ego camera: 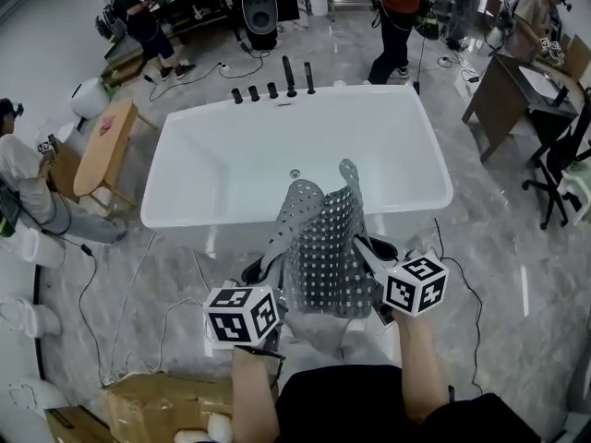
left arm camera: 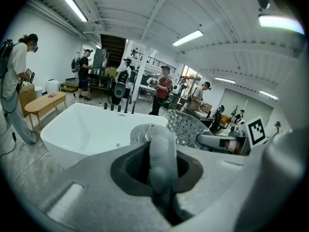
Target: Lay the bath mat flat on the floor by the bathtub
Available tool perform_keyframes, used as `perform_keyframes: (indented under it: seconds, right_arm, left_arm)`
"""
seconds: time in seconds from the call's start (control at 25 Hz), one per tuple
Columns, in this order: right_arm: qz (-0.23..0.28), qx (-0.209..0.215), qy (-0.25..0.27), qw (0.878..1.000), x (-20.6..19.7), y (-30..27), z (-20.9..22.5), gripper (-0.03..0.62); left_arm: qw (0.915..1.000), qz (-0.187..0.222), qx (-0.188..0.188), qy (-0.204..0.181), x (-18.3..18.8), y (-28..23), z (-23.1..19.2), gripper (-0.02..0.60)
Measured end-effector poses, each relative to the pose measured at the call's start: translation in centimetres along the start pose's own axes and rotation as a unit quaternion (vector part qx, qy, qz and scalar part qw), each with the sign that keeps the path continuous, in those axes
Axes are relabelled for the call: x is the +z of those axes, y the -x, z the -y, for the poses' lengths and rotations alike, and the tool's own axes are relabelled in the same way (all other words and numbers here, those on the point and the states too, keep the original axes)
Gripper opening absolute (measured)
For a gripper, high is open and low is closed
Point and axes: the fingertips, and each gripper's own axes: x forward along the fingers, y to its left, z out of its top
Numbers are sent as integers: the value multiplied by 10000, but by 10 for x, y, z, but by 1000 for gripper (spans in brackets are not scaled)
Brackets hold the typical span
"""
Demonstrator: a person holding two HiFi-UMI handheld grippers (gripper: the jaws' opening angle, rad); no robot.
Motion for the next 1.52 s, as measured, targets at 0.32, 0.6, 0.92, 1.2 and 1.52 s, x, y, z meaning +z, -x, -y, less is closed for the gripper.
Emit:
perform_keyframes:
  seconds: [0.32, 0.6, 0.92, 1.2, 1.52]
  right_arm:
    - [40, -76, -389, 9992, -11, -63, -36, 21]
    - [-189, -186, -698, 9972, -50, -117, -50, 21]
    - [-286, -495, -930, 9940, -76, -131, -29, 21]
    - [-492, -828, -1009, 9902, -103, -127, -11, 21]
    - [-725, -1022, -1107, 9859, -133, -128, 6, 21]
  left_arm:
    - [9994, -357, -32, 2, -5, 5, -73, 29]
    - [9972, -729, 126, 94, -23, 3, -141, 28]
    - [9954, -894, 66, 344, -50, -22, -170, 28]
    - [9924, -1087, -39, 580, -84, -41, -178, 26]
    - [9890, -1283, 32, 732, -116, -58, -189, 26]
